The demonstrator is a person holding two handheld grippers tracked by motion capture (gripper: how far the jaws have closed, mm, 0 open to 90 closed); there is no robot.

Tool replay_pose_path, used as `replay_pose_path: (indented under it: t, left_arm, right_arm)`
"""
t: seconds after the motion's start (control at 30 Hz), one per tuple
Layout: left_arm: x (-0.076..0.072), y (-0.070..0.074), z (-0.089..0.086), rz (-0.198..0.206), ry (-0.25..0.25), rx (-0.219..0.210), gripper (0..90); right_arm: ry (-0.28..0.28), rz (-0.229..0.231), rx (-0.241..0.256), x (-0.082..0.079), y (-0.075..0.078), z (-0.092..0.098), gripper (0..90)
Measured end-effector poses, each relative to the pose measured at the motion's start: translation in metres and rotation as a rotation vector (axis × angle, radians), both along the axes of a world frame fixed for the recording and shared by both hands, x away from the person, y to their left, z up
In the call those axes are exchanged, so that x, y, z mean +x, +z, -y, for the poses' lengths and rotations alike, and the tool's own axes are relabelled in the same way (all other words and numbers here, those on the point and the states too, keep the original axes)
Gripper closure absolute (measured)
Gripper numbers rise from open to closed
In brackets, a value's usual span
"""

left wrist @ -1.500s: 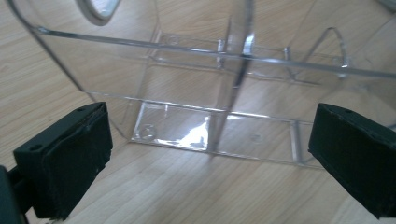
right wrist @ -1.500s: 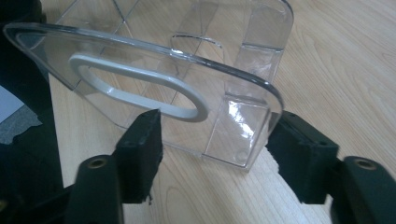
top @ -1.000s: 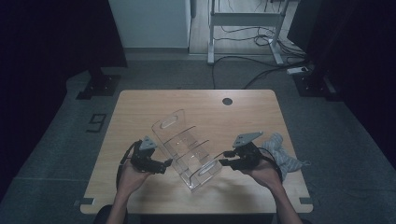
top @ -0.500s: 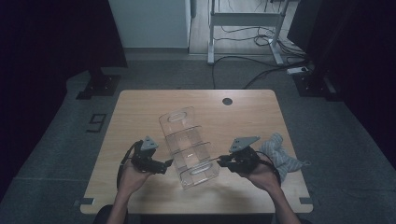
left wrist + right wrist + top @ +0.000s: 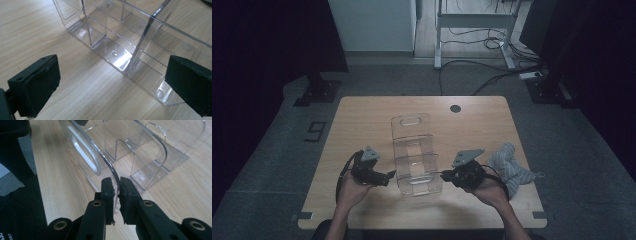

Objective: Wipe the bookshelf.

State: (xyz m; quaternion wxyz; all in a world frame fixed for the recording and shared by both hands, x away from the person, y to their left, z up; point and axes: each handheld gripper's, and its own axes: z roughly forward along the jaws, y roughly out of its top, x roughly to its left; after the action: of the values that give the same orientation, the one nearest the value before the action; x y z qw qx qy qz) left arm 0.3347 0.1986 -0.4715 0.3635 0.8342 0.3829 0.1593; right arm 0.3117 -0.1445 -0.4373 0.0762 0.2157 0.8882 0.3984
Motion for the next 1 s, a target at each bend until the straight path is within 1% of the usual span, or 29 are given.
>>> replay_pose_path:
  t: [0.1,0.17,0.2,0.23,0.33,0.37,0.4,0.43,0.47,0.5,0.53,0.57,0.6,0.63,0.67,0.7,0.73,0.77,0.8,0.87,0.93,0.97,1.0]
  left_arm:
    - [0.000,0.000,-0.003,0.005,0.014,-0.005,1.1]
    - [0.000,0.000,-0.004,0.002,0.016,-0.011,1.2]
    - [-0.001,0.000,-0.006,-0.005,0.013,-0.031,1.0]
    - [-0.002,0.000,-0.007,-0.010,0.007,-0.041,0.8]
    - [-0.005,0.000,-0.008,-0.014,-0.001,-0.038,0.0]
    - [-0.006,0.000,-0.010,-0.011,0.000,-0.031,0.0]
    - [-0.008,0.000,-0.012,-0.010,0.002,-0.032,0.0]
    - [-0.012,0.001,-0.016,-0.012,-0.006,-0.049,0.0]
    - [-0.012,0.001,-0.016,-0.012,-0.006,-0.049,0.0]
    - [-0.017,0.004,-0.019,-0.008,-0.013,-0.056,0.1]
    - [-0.017,0.004,-0.019,-0.008,-0.013,-0.056,0.3]
    - [-0.020,0.005,-0.020,-0.006,-0.019,-0.061,0.3]
    - [-0.022,0.006,-0.020,-0.003,-0.024,-0.072,0.4]
    - [-0.027,0.008,-0.020,0.002,-0.042,-0.087,0.8]
    - [-0.027,0.008,-0.020,0.002,-0.042,-0.087,0.8]
    - [-0.029,0.009,-0.019,0.003,-0.050,-0.091,1.0]
    - [-0.031,0.009,-0.018,0.003,-0.060,-0.093,1.2]
    - [-0.034,0.010,-0.013,0.004,-0.081,-0.085,1.2]
    - [-0.034,0.010,-0.013,0.004,-0.081,-0.085,1.3]
    - [-0.037,0.010,-0.008,0.005,-0.107,-0.072,1.4]
    - [-0.038,0.009,-0.003,0.008,-0.120,-0.054,1.8]
    - [-0.038,0.008,0.000,0.012,-0.126,-0.048,2.8]
    - [-0.038,0.008,0.000,0.012,-0.126,-0.048,3.4]
  right_arm:
    - [0.016,-0.001,-0.002,-0.003,0.000,-0.005,82.4]
    - [0.023,-0.001,-0.003,-0.004,0.000,-0.007,82.6]
    - [0.033,-0.002,-0.004,-0.005,0.000,-0.009,82.6]
    - [0.036,-0.004,-0.006,-0.005,0.000,-0.009,82.5]
    - [0.037,-0.011,0.008,-0.005,0.001,-0.006,80.2]
    - [0.035,-0.010,0.015,-0.004,0.002,-0.003,78.0]
    - [0.028,-0.006,0.015,-0.003,0.004,0.000,75.1]
    - [0.013,-0.007,0.021,-0.002,0.007,0.008,71.1]
    - [0.013,-0.007,0.021,-0.002,0.007,0.008,71.1]
    - [-0.014,-0.008,0.035,0.001,0.009,0.015,67.2]
    - [-0.014,-0.008,0.035,0.001,0.009,0.015,67.2]
    - [-0.023,-0.008,0.040,0.003,0.009,0.019,65.0]
    - [-0.040,-0.004,0.042,0.005,0.009,0.021,63.4]
    - [-0.075,-0.005,0.037,0.010,0.007,0.023,60.3]
    - [-0.075,-0.005,0.037,0.010,0.007,0.023,60.3]
    - [-0.094,-0.001,0.035,0.015,0.003,0.022,58.5]
    - [-0.094,-0.008,0.029,0.018,0.002,0.021,56.5]
    - [-0.102,0.000,0.019,0.021,0.000,0.019,55.4]
    - [-0.102,0.000,0.019,0.021,0.000,0.019,55.4]
    - [-0.106,0.003,0.009,0.027,-0.003,0.014,51.8]
    - [-0.112,0.009,0.004,0.034,-0.006,0.008,50.0]
    - [-0.110,0.002,0.004,0.041,-0.009,0.002,47.9]
    - [-0.110,0.002,0.004,0.041,-0.009,0.002,47.9]
